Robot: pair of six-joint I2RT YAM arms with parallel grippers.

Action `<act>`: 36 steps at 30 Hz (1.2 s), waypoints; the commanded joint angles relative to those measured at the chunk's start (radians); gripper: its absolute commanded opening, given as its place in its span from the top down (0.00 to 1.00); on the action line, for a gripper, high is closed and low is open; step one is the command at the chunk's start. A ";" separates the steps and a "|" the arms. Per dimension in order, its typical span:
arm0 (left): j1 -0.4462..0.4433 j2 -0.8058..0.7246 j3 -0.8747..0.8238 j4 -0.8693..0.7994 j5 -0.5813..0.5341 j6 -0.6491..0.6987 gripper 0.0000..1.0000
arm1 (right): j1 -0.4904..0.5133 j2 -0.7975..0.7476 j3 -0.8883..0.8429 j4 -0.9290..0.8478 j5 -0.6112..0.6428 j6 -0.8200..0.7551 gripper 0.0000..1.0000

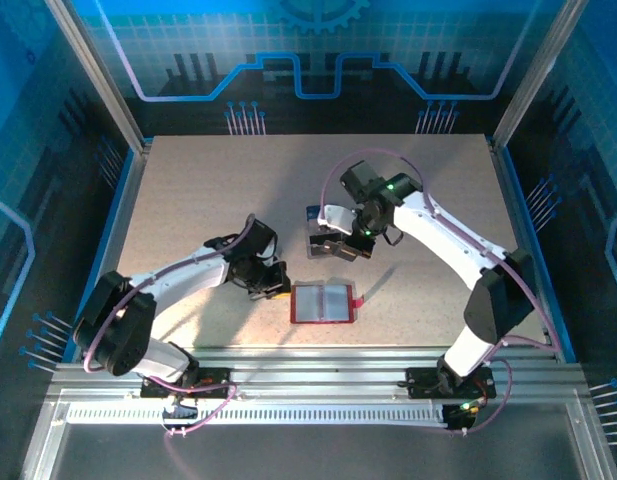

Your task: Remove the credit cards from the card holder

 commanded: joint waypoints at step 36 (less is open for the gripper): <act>0.142 -0.159 -0.096 -0.099 0.013 0.026 1.00 | -0.032 0.602 0.633 -0.287 0.027 -0.419 1.00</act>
